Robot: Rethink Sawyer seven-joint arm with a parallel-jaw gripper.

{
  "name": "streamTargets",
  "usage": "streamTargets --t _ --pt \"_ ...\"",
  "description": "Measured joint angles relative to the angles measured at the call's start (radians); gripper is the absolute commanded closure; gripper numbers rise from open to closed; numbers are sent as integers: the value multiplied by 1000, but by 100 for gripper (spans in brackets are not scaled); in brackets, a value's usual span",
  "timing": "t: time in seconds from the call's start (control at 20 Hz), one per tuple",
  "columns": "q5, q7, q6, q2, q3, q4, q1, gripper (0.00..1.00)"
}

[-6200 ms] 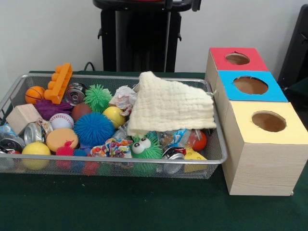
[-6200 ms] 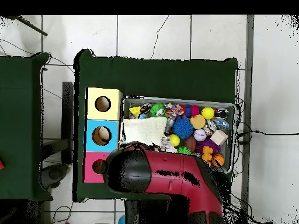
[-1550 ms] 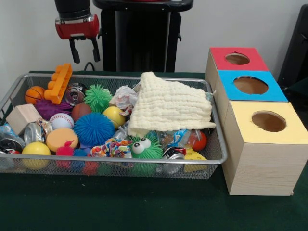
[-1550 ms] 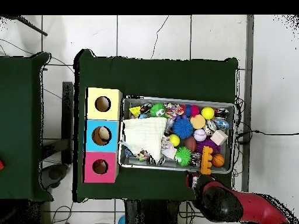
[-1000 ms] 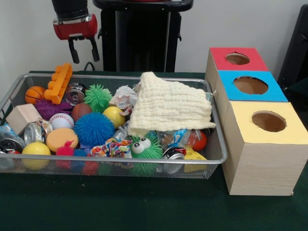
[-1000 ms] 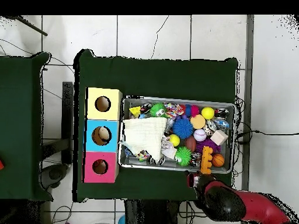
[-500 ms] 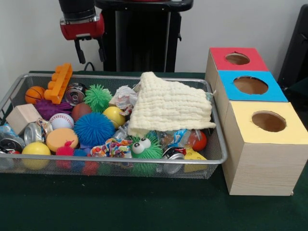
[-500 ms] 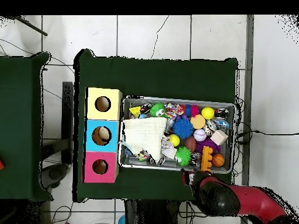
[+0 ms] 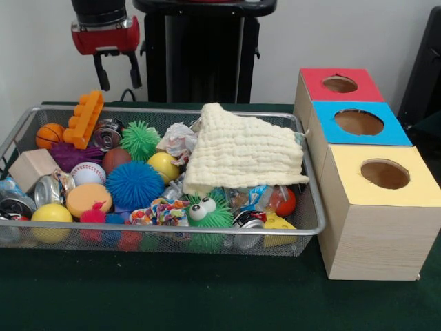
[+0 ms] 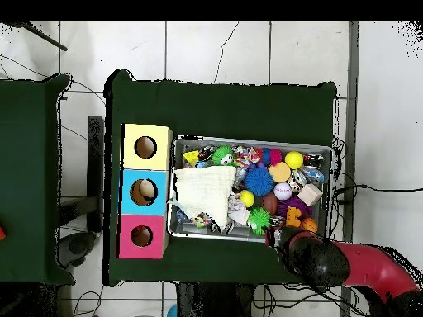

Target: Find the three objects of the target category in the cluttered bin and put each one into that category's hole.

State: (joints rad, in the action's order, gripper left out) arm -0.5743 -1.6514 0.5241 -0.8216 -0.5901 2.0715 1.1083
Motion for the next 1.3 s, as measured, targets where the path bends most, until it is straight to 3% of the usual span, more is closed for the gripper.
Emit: streamTargets --t 0.65,1.3 --pt "22 0 52 -1 -5 -140 -23 0" --pt "17 0 92 47 -6 -273 -23 0"
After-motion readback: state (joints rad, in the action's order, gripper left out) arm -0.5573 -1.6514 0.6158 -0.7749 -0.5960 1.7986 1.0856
